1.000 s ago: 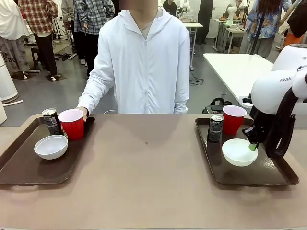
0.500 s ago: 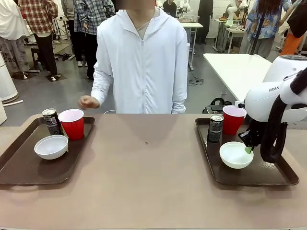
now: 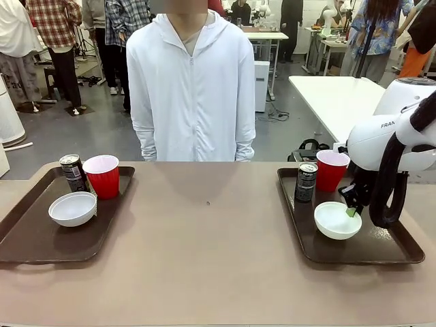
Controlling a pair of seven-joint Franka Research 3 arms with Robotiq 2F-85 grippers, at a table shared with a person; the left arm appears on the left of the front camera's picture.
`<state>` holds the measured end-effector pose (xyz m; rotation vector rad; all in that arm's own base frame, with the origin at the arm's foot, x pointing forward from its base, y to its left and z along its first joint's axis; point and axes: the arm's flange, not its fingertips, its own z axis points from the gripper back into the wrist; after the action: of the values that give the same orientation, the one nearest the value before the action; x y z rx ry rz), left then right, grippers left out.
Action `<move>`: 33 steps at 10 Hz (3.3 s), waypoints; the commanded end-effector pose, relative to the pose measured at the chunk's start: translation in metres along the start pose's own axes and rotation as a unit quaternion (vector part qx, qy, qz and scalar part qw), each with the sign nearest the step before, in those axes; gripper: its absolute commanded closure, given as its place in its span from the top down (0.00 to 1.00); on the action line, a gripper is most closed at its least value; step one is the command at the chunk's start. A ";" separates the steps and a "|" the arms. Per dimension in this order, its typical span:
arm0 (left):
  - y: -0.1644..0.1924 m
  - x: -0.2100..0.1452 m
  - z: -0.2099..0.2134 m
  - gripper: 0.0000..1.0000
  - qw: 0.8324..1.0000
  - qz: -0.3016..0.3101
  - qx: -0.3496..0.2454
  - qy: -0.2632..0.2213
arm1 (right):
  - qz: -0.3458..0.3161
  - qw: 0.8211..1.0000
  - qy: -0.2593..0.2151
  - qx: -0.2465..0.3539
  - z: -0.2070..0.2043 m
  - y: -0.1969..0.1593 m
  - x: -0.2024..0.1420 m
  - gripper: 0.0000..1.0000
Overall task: Prepare tableware on both trays.
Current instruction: Pick up a Picnic Bowl from the table and place it on a Handle tray.
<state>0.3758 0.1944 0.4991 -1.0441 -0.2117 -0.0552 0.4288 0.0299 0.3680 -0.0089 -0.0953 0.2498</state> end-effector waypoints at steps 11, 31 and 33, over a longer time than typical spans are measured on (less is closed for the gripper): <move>0.001 0.000 0.003 1.00 1.000 -0.010 -0.004 0.000 | 0.041 0.999 0.028 0.018 0.110 -0.002 -0.056 1.00; 0.001 0.000 0.003 1.00 1.000 -0.010 -0.004 0.000 | 0.011 0.873 -0.095 0.478 0.140 -0.141 -0.077 1.00; 0.001 0.000 0.003 1.00 1.000 -0.010 -0.004 0.000 | -0.053 0.854 -0.061 0.514 0.125 -0.165 -0.096 1.00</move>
<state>0.3758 0.1948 0.4992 -1.0444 -0.2115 -0.0550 0.3569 -0.1536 0.4887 1.0524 -0.1209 0.2584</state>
